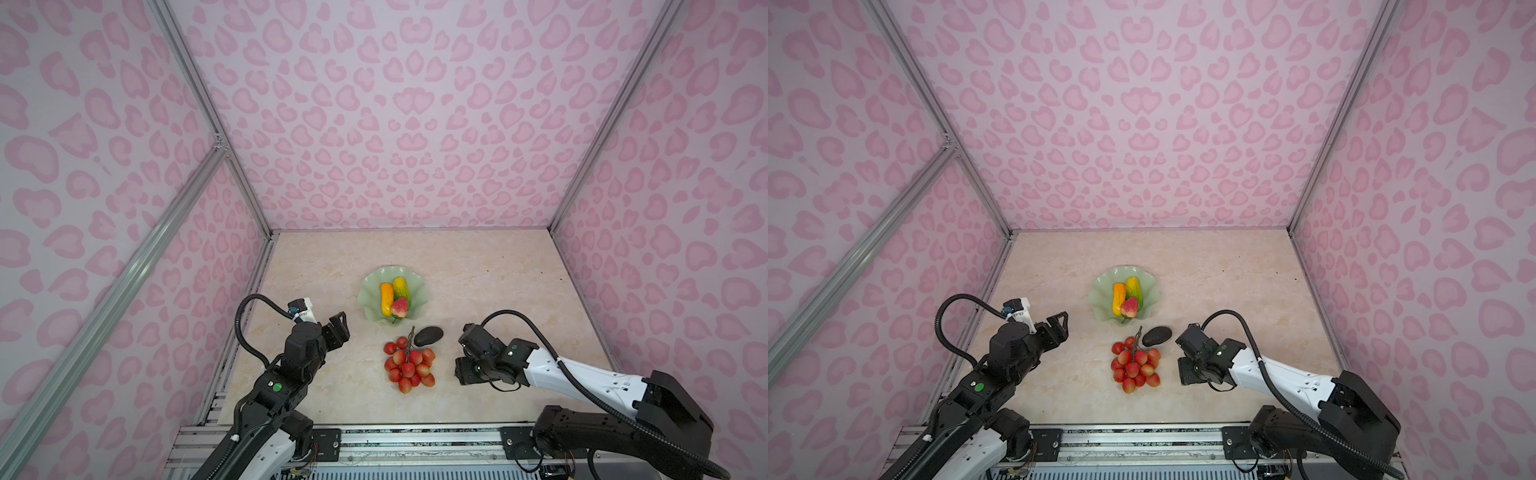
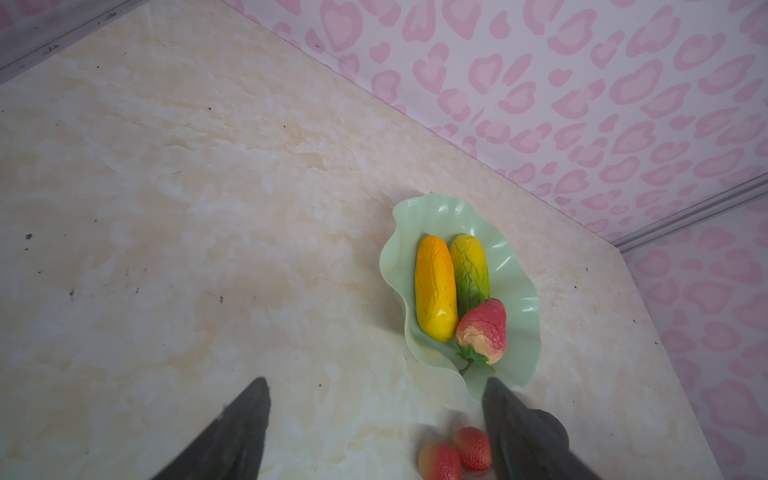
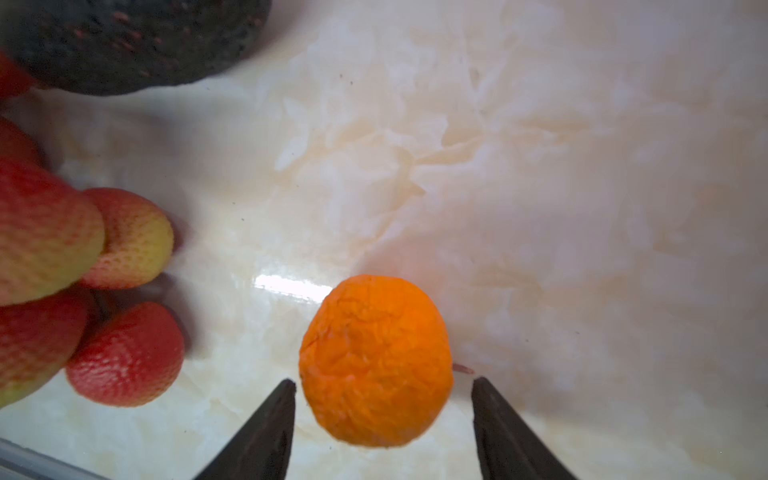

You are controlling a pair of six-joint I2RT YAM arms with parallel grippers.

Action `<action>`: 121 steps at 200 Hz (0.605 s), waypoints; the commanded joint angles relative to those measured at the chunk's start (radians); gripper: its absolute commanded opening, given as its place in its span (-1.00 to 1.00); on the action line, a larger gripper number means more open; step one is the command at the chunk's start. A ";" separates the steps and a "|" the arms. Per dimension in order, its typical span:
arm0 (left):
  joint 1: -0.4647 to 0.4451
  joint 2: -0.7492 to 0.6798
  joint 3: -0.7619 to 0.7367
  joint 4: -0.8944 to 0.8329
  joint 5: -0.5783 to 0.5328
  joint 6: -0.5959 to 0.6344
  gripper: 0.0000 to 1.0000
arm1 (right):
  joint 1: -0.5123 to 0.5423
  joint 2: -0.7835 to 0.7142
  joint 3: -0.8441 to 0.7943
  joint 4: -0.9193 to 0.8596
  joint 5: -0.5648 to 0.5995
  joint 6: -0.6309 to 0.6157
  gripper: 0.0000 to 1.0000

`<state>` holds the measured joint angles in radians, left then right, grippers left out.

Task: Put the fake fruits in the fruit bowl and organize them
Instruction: 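Move the right gripper to the small orange and grasp it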

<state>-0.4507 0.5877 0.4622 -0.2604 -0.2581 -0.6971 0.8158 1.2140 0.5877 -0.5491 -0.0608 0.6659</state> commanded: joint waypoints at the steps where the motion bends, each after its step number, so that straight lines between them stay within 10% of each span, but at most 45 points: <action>1: 0.001 -0.002 0.008 0.026 0.008 -0.008 0.63 | 0.002 0.013 -0.006 0.061 -0.021 0.011 0.17; 61: 0.001 0.014 0.007 0.033 0.010 -0.013 0.63 | -0.001 0.035 0.024 0.062 0.050 -0.047 -0.35; 121: 0.001 0.015 -0.002 0.038 0.008 -0.017 0.63 | -0.013 0.013 0.224 0.022 0.189 -0.174 -0.43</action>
<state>-0.4507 0.6033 0.4622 -0.2592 -0.2501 -0.7025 0.8116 1.2255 0.7498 -0.5415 0.0425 0.5678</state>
